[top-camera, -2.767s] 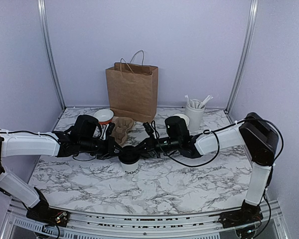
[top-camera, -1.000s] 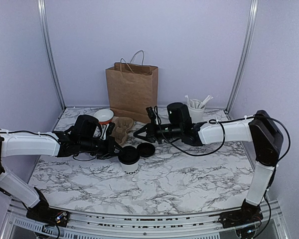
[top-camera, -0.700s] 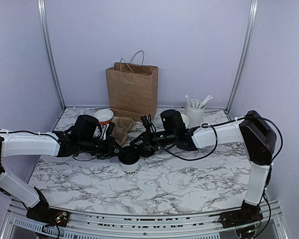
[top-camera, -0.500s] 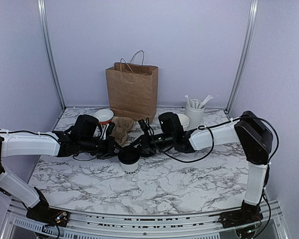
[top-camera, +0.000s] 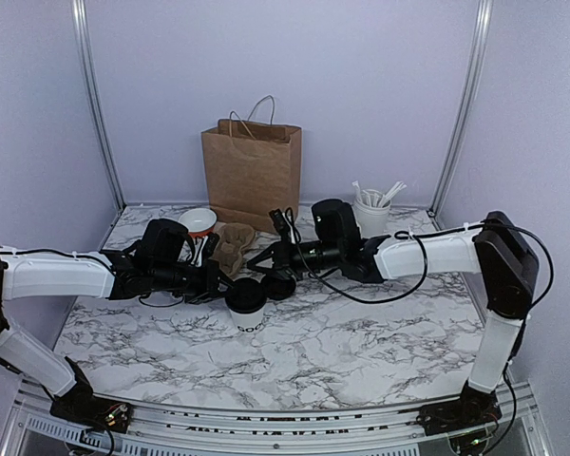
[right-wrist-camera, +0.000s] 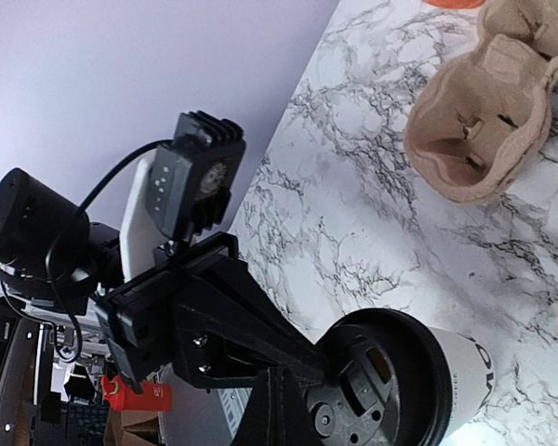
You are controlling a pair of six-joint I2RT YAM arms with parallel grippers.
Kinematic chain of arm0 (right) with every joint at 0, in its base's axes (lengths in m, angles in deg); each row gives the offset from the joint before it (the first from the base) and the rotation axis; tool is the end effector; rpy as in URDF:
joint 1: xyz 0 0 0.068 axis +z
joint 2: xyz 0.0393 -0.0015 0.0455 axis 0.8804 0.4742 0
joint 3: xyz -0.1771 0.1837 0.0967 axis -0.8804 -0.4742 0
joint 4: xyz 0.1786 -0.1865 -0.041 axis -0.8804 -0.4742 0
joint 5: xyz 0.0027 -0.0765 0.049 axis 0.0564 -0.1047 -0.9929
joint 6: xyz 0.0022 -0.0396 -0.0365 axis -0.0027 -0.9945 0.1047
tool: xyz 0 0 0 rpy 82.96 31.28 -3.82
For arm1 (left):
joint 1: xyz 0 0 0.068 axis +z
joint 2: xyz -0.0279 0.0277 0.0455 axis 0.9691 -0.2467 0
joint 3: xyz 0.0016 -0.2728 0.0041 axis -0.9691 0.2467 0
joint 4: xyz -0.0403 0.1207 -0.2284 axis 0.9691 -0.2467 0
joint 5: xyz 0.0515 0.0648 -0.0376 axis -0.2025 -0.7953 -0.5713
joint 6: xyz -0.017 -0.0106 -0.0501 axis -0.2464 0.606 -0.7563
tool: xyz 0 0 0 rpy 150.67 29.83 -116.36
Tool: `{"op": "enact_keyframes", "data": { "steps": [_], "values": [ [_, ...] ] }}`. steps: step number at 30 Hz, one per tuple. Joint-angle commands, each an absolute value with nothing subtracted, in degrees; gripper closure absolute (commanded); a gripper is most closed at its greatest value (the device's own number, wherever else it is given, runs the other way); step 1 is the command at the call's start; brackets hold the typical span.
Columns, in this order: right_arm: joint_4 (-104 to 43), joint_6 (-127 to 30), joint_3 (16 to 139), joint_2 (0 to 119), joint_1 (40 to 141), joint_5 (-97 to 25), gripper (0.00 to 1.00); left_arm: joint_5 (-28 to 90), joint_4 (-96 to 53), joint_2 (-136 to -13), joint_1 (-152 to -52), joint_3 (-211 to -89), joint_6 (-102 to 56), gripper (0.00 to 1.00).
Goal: Pack the takeout coffee
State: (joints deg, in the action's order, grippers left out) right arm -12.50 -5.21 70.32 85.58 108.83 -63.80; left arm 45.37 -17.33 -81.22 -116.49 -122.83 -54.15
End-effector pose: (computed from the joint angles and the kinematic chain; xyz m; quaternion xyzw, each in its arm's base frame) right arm 0.2725 0.3240 0.2241 -0.1528 0.7887 0.5711 0.1686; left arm 0.2237 -0.2110 0.2204 0.0813 0.8546 -0.4491 0.2477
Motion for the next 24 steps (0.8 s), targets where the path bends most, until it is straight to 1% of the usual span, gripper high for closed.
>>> {"op": "enact_keyframes", "data": {
  "steps": [1, 4, 10, 16, 24],
  "values": [
    [-12.87, -6.98, 69.56, 83.40, 109.38, -64.16, 1.00, 44.47, -20.42, -82.48, -116.68, -122.86, -53.30, 0.99],
    [-12.02, -5.84, 67.43, 84.76, 111.81, -65.68, 1.00, 44.47, -20.43, -82.52, -116.74, -122.90, -53.29, 0.99],
    [-11.10, -3.88, 64.98, 89.55, 113.19, -68.23, 1.00, 44.56, -20.51, -82.89, -116.77, -123.01, -53.29, 0.99],
    [-13.11, -4.27, 65.74, 88.35, 112.77, -66.43, 1.00, 44.34, -20.79, -82.53, -116.98, -123.11, -53.29, 0.99],
    [-11.28, -4.11, 67.58, 85.75, 112.17, -64.39, 1.00, 44.47, -20.87, -82.18, -117.03, -123.53, -53.12, 0.99]
  ]
}}
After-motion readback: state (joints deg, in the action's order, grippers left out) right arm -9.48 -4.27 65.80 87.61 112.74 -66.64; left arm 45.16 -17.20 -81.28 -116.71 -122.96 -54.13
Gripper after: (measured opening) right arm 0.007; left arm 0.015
